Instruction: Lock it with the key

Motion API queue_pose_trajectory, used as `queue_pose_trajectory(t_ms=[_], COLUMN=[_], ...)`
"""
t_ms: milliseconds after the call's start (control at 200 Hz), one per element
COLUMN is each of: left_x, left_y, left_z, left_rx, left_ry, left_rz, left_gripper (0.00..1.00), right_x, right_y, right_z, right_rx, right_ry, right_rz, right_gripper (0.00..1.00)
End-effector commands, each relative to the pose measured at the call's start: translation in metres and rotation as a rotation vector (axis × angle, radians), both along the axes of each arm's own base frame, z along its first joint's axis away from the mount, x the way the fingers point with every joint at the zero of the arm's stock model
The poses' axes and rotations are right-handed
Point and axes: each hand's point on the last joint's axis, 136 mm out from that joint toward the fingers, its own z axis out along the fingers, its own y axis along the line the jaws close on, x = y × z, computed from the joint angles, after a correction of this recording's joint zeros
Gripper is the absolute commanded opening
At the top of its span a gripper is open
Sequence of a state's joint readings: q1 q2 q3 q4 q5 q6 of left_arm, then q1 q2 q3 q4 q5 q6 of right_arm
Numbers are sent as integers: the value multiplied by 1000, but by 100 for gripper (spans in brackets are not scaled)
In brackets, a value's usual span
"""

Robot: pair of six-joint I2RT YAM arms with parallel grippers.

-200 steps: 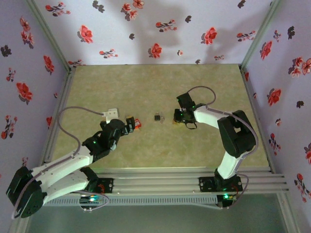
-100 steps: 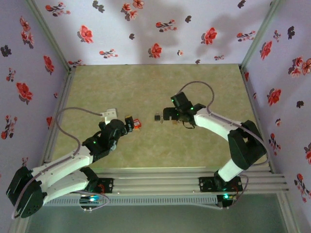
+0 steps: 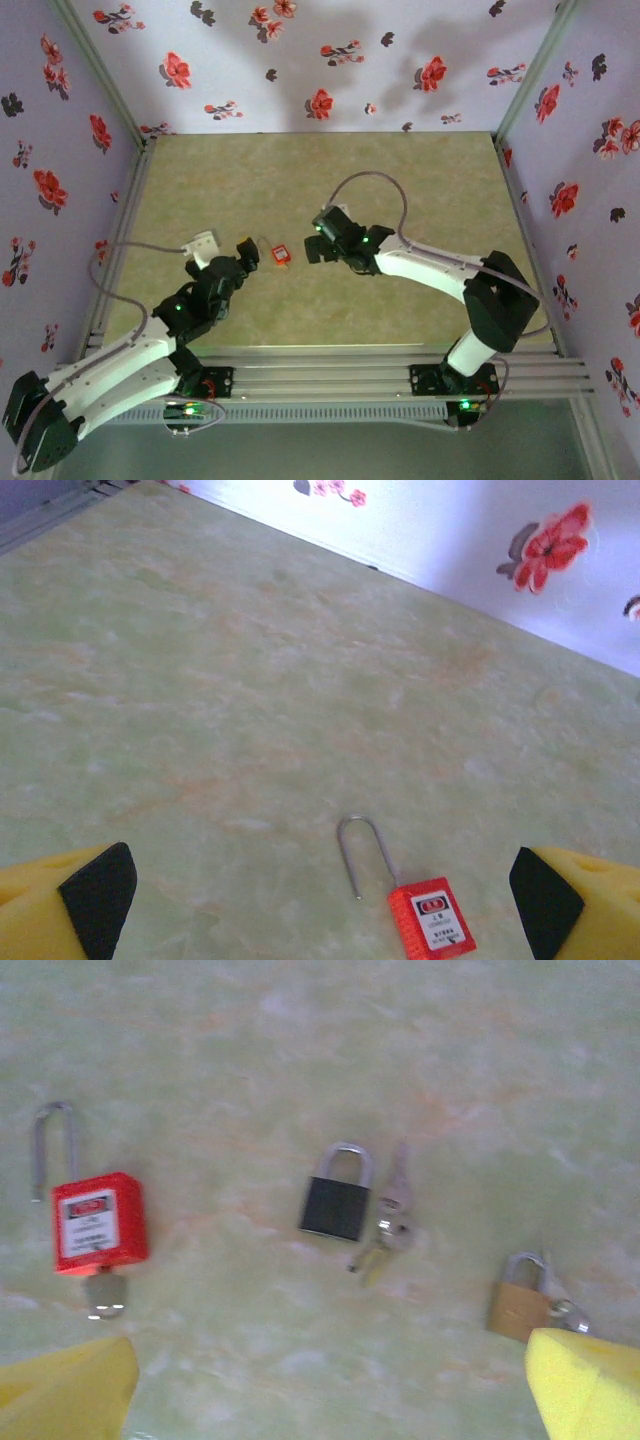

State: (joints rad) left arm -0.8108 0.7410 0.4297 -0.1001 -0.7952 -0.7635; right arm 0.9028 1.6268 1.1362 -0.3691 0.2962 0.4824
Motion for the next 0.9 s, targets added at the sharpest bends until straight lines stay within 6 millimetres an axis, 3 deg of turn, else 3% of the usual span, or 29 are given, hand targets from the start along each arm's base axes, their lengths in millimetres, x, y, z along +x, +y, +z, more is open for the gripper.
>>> queue_pose_trajectory(t_ms=[0, 500, 895], left_x=[-5, -13, -13], left_y=[25, 45, 46], left_z=[2, 3, 2], left_rx=[-32, -79, -87], left_ry=[-46, -85, -81], left_rz=[116, 195, 201], left_gripper=[100, 100, 100], right_x=[2, -1, -3], right_y=[19, 103, 116], right_z=[-1, -35, -69], right_rx=[-24, -52, -104], right_ry=[-25, 60, 134], right_rz=[-15, 83, 121], right_gripper=[99, 99, 81])
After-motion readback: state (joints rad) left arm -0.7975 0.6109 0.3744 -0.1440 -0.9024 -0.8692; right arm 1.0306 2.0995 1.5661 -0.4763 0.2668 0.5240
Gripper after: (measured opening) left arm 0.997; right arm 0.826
